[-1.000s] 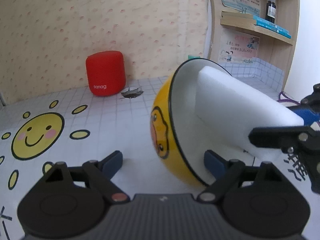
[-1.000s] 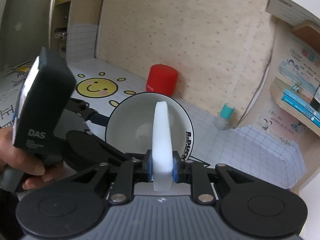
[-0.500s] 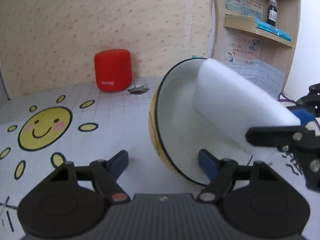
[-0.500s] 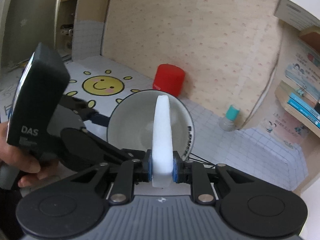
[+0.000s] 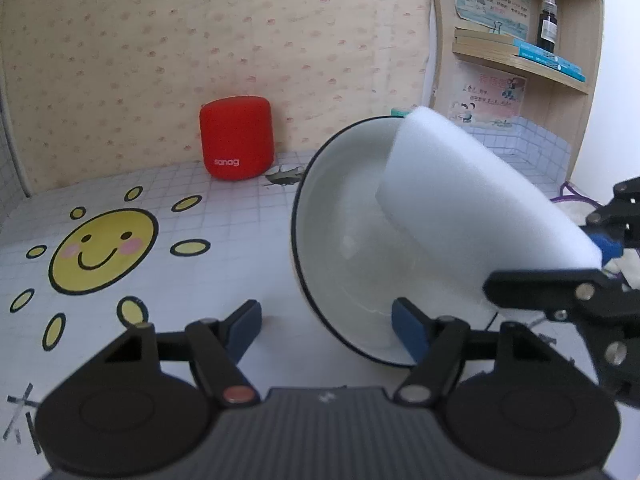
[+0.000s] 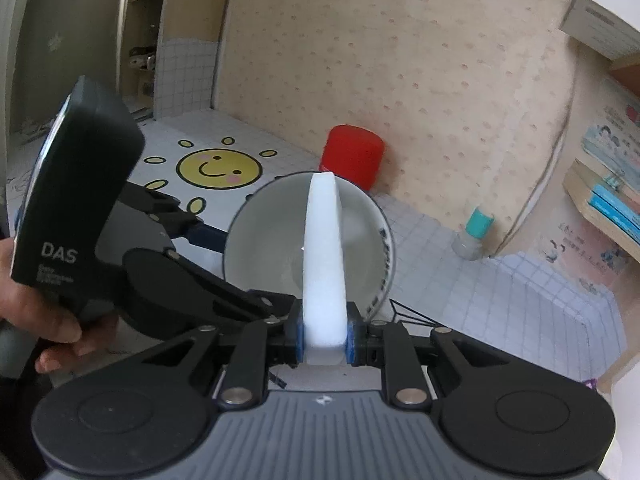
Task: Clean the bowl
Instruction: 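Rotate the bowl with the left tool while the right gripper wipes the inside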
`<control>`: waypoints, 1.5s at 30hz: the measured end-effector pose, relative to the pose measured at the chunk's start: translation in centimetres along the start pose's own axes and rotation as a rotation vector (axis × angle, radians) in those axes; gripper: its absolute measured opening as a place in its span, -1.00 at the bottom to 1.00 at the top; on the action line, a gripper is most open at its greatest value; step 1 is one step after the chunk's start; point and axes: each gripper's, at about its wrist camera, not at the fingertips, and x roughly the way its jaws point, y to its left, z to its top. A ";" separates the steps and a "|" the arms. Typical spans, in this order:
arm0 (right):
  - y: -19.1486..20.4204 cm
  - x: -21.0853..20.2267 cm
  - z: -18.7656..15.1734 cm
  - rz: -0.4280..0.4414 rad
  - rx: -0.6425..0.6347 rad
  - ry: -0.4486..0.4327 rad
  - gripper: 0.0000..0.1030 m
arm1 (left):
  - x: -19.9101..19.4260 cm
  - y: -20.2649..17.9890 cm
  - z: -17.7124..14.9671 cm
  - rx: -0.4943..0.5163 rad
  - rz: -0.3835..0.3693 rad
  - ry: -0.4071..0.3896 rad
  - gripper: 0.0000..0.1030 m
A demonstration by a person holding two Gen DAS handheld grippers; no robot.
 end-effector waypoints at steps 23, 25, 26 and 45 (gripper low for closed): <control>0.7 -0.7 1.3 -0.013 -0.019 -0.021 -0.66 | -0.4 0.2 -0.3 0.024 0.025 -0.003 0.37; 1.0 -0.5 1.6 -0.020 -0.072 0.013 -0.66 | -0.4 0.1 -0.2 0.038 0.030 -0.002 0.37; 1.2 -0.4 1.7 -0.020 -0.101 0.032 -0.66 | -0.4 0.1 -0.2 0.044 0.031 -0.001 0.37; 2.2 -0.3 2.5 0.034 -0.194 0.135 -0.66 | -0.6 0.2 -0.1 0.048 0.025 -0.004 0.37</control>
